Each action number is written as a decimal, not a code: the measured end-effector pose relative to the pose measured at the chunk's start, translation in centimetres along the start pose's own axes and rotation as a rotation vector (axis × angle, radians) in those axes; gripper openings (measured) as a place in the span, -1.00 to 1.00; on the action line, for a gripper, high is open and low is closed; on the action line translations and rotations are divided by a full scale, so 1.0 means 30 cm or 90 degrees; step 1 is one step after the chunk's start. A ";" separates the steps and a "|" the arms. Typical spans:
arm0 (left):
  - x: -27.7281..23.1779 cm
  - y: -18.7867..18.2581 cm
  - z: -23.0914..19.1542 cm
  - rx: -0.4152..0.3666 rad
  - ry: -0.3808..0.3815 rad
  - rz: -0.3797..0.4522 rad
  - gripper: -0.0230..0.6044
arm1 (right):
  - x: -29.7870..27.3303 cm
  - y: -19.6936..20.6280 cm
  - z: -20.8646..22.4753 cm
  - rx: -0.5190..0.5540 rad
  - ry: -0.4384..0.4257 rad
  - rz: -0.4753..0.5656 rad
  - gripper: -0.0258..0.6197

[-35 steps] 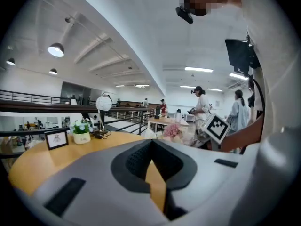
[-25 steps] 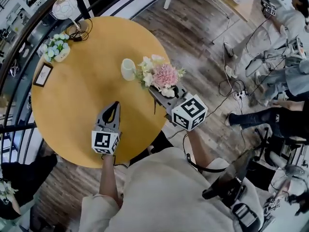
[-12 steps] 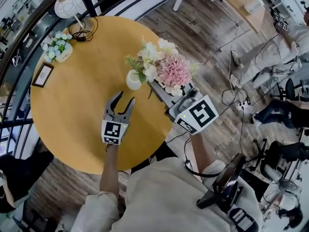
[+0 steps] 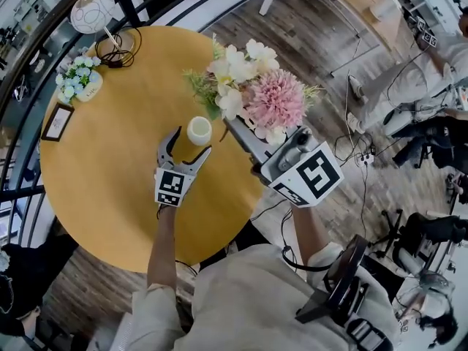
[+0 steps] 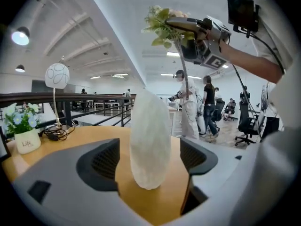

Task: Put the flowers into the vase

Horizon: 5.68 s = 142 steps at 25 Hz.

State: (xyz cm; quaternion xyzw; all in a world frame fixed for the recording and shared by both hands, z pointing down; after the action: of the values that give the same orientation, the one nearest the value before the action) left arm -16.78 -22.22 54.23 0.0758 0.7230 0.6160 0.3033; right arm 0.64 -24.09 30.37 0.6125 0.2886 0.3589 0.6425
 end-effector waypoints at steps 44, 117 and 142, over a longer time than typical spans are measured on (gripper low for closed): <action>-0.063 -0.001 0.010 -0.005 -0.019 0.021 0.08 | -0.097 0.458 -0.072 -0.029 -0.041 -0.046 -0.50; -0.055 0.035 0.019 -0.019 -0.017 0.033 0.09 | 0.081 0.822 0.031 -0.090 -0.144 -0.383 0.35; 0.178 0.081 0.232 0.030 -0.083 0.039 -0.91 | 0.229 0.816 -0.047 -0.076 -0.142 -0.356 -0.10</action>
State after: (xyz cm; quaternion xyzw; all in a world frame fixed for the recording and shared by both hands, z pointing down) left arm -18.02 -13.19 54.26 0.1451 0.7133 0.6015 0.3292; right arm 0.82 -17.87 55.07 0.5062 0.3524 0.1153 0.7786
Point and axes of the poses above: the fingertips, and each gripper's own axes: x backward along the fingers, z to its right, y out of its underside, the point moved 8 cm from there along x, backward along the fingers, and after that the axes turned 15 degrees about y, right-handed, at the moved point
